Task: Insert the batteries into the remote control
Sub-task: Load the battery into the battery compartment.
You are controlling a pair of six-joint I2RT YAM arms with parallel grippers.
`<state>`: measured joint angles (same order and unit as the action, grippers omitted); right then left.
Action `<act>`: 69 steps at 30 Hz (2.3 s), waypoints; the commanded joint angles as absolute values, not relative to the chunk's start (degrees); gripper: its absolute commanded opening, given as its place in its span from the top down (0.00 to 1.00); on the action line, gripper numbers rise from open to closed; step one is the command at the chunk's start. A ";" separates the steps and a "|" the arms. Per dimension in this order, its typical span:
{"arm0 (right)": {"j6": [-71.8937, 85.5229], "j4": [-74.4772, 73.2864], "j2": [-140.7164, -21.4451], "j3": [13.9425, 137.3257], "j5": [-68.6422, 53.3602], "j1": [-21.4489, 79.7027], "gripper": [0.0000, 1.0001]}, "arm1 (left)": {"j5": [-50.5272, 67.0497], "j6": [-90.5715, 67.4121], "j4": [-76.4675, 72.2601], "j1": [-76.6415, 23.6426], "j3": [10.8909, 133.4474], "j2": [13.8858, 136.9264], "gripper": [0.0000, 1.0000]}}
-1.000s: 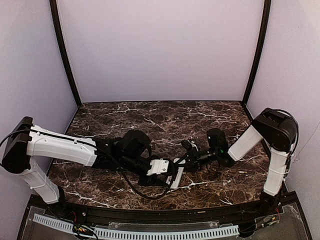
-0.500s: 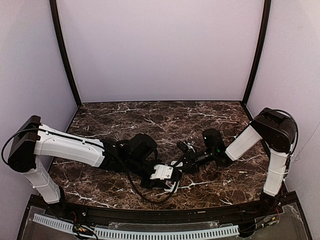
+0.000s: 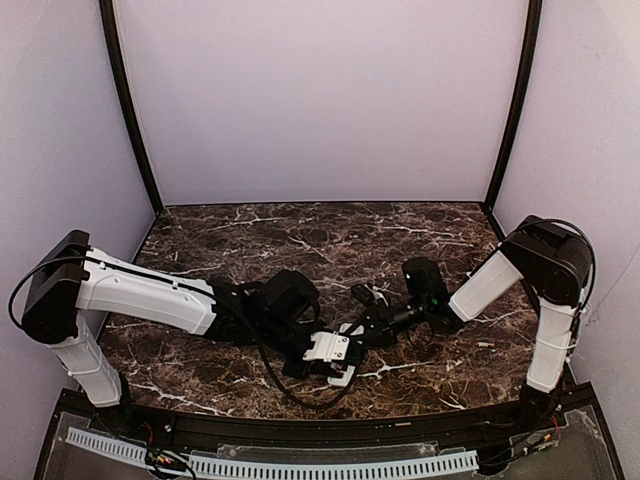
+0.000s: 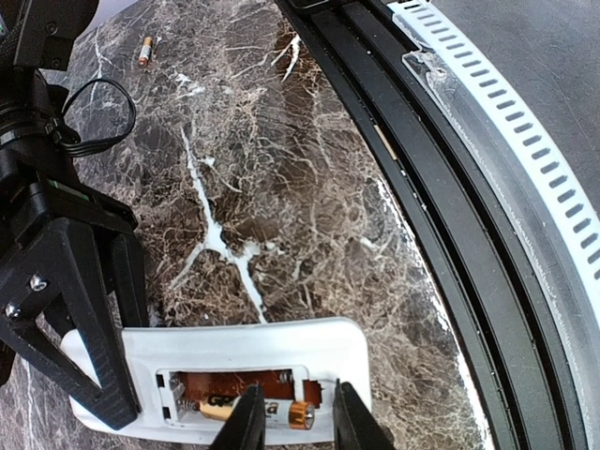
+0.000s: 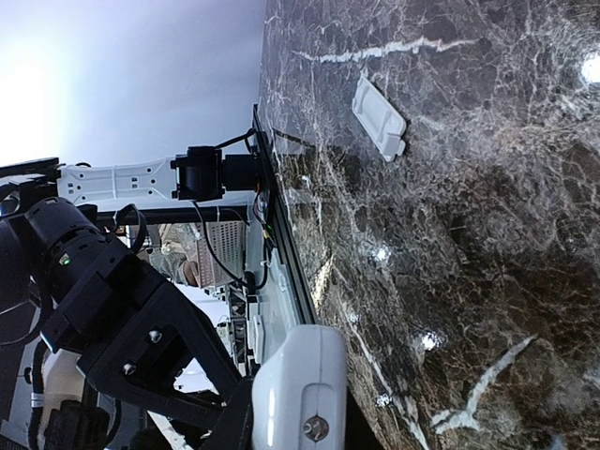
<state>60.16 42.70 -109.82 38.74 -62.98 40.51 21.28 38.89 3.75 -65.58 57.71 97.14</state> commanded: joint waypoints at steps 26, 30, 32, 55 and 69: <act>61.18 48.70 -109.70 38.86 -65.90 42.45 1.00 | 17.19 40.29 10.15 -64.52 60.55 101.39 0.87; 62.71 52.14 -109.52 37.97 -66.67 42.58 1.00 | 17.38 40.28 10.09 -63.94 60.29 101.66 0.89; 63.41 53.79 -109.36 37.52 -67.06 42.71 1.00 | 17.59 40.14 9.80 -63.56 60.11 101.70 0.89; 77.41 77.12 -109.22 35.91 -73.79 45.80 1.00 | 18.85 42.05 2.52 -60.38 54.27 100.10 0.95; 60.43 53.02 -105.75 36.73 -65.98 43.77 1.00 | 19.14 36.50 1.18 -62.03 55.00 89.07 0.78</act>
